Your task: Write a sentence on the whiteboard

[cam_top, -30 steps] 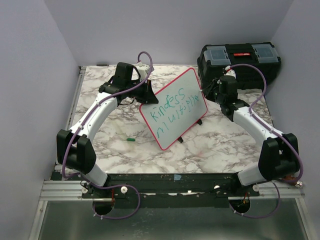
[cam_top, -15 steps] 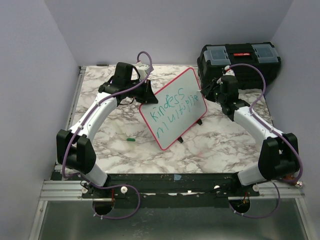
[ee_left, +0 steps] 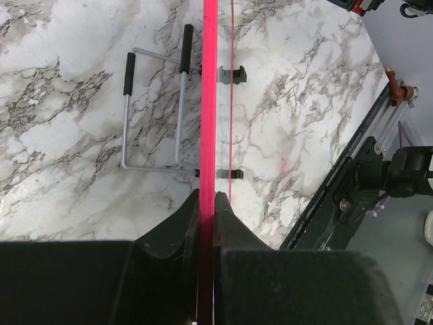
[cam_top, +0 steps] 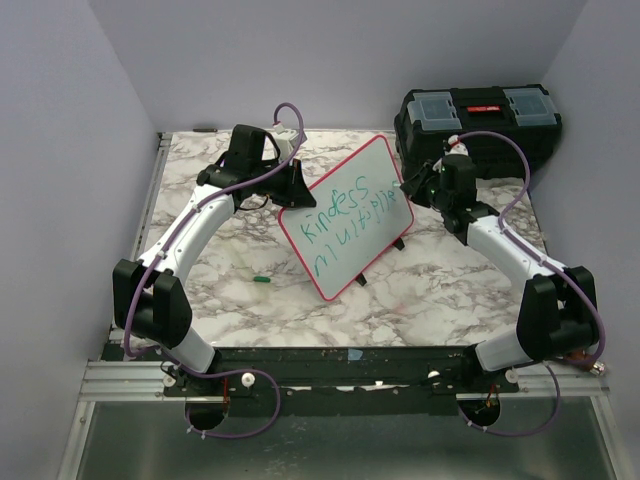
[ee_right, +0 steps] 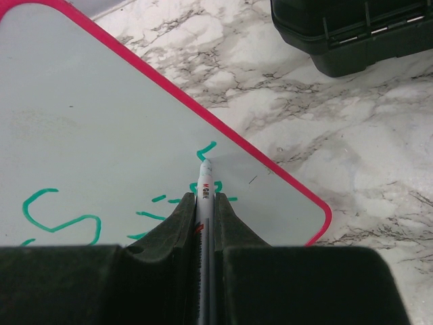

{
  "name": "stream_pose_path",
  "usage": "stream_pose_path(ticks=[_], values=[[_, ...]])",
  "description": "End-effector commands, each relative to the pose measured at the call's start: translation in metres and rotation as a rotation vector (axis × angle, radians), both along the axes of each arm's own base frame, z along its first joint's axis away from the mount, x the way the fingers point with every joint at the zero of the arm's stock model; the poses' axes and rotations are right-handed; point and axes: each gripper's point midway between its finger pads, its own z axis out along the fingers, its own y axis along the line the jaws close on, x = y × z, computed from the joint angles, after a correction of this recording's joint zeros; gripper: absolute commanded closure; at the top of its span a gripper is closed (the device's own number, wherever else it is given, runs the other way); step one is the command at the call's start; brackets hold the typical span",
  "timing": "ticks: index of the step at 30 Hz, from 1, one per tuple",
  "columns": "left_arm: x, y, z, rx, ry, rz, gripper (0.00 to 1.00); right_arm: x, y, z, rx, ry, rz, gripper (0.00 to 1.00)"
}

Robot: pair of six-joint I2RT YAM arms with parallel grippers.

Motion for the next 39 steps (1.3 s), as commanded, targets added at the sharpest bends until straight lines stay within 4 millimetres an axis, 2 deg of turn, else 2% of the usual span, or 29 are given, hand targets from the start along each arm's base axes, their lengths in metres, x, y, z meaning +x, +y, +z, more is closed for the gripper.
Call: stream_pose_path(ticks=[1,11,20,32,39], values=[[0.003,0.007,0.009,0.040,-0.109,-0.006,1.00,-0.011,0.001,-0.015,-0.009,0.038,0.022,0.99],[0.003,0.007,0.009,0.042,-0.110,-0.006,1.00,-0.004,-0.017,-0.019,-0.062,0.061,-0.076,0.99],[0.002,0.006,0.010,0.040,-0.111,-0.008,1.00,-0.002,-0.017,-0.017,-0.065,0.061,-0.081,0.99],[0.001,0.006,0.011,0.037,-0.114,-0.008,1.00,-0.011,-0.018,-0.035,-0.075,0.099,-0.073,0.99],[0.000,0.007,0.012,0.036,-0.116,-0.008,1.00,-0.013,-0.016,-0.033,-0.066,0.099,-0.059,0.99]])
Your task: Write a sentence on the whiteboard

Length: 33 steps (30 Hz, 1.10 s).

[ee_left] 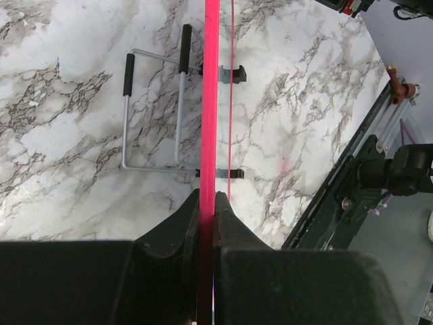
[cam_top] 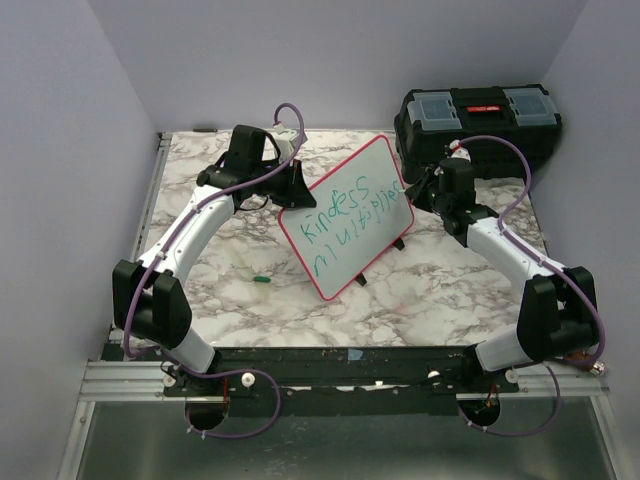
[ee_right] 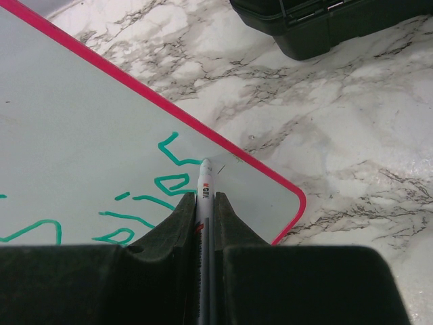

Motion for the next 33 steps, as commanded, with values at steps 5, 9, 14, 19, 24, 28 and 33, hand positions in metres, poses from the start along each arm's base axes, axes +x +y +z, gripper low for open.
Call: stream_pose_path(ticks=[5,9,14,19,24,28,33], values=[[0.000,0.007,0.013,0.033,-0.111,-0.002,1.00,-0.011,0.000,-0.018,-0.010,0.061,0.017,0.99],[0.000,0.007,0.013,0.031,-0.112,-0.002,1.00,-0.016,0.006,-0.018,0.010,0.070,0.048,0.99],[-0.001,0.007,0.013,0.032,-0.114,-0.003,1.00,-0.018,0.011,-0.016,0.028,0.071,0.067,0.99],[0.000,0.007,0.011,0.033,-0.106,-0.004,1.00,-0.020,0.017,-0.013,0.049,0.070,0.098,0.99],[0.000,0.007,0.010,0.034,-0.106,-0.003,1.00,-0.022,0.019,-0.005,0.063,0.054,0.112,0.99],[0.000,0.007,0.009,0.037,-0.101,-0.003,1.00,-0.023,0.017,0.001,0.061,0.046,0.106,0.99],[-0.001,0.007,0.009,0.033,-0.103,-0.003,1.00,-0.029,0.008,0.008,0.039,0.047,0.065,0.99]])
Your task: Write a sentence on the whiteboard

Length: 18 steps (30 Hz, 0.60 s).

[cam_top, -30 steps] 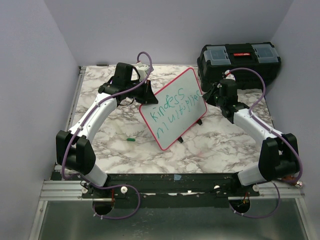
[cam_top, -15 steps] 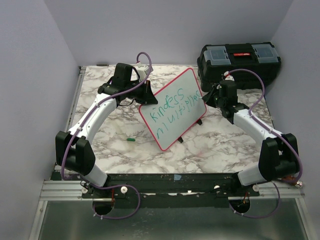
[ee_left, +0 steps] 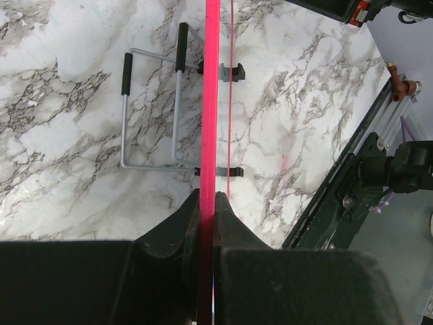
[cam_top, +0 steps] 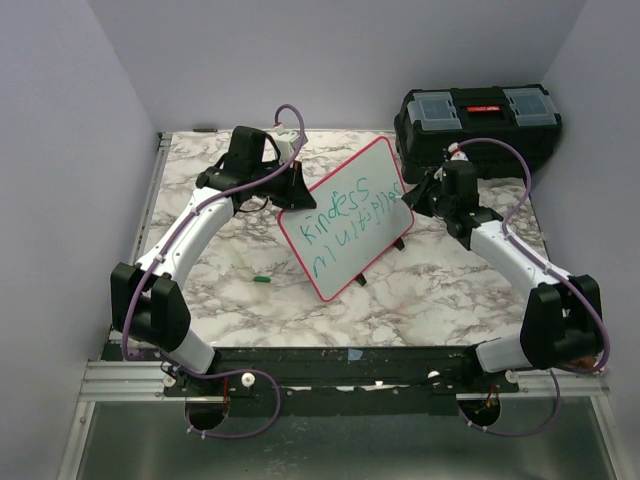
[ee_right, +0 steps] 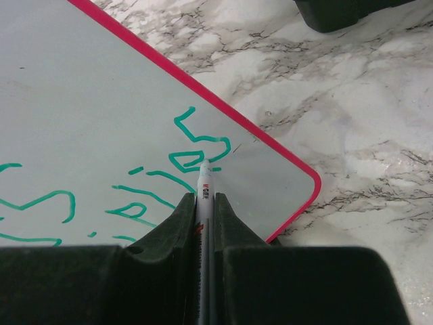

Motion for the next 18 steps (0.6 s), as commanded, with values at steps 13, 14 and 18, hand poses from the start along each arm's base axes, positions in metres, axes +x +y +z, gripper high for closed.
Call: stream_pose_path(ticks=[13,14,18], values=[[-0.002,0.006,0.010,0.017,-0.087,0.003,1.00,-0.048,-0.027,0.039,-0.020,-0.020,-0.092,0.99],[-0.002,0.006,0.010,0.017,-0.086,0.006,1.00,-0.050,-0.027,0.040,-0.018,-0.019,-0.094,0.99],[-0.005,0.008,0.011,0.019,-0.070,0.021,1.00,-0.059,-0.027,0.044,0.003,-0.023,-0.091,0.99]])
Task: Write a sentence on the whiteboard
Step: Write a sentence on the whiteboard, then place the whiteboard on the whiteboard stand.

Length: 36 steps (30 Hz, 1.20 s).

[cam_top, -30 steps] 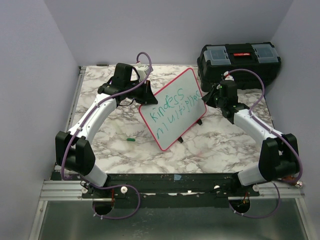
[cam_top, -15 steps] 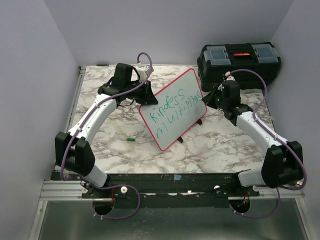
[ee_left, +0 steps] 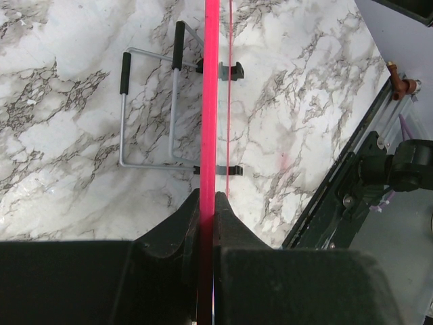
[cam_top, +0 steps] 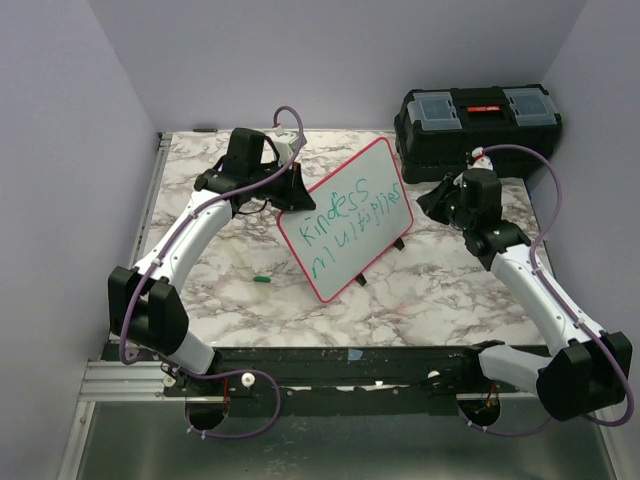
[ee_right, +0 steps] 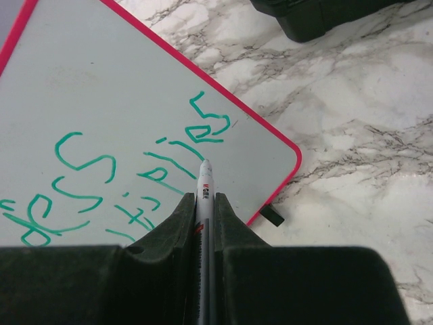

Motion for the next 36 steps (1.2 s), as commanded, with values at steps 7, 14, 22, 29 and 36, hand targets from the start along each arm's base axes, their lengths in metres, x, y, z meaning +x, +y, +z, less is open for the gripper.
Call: stream_pose_path(ticks=[7,14,22,29,36], values=[[-0.015,0.013,-0.001,0.026,-0.011,0.053,1.00,-0.027,-0.004,-0.004,0.024,0.033,-0.014,0.99],[-0.022,0.005,-0.015,-0.041,0.057,0.068,1.00,-0.034,-0.005,-0.002,0.039,0.025,-0.014,0.99],[-0.026,-0.006,-0.041,-0.068,0.175,0.071,1.00,-0.039,-0.010,0.003,0.019,0.014,-0.025,0.99],[-0.038,-0.016,-0.057,-0.060,0.237,0.023,1.00,-0.038,-0.010,0.001,0.012,0.019,-0.022,0.99],[-0.045,-0.015,-0.077,-0.007,0.260,0.008,1.00,-0.035,-0.009,-0.003,0.009,0.023,-0.017,0.99]])
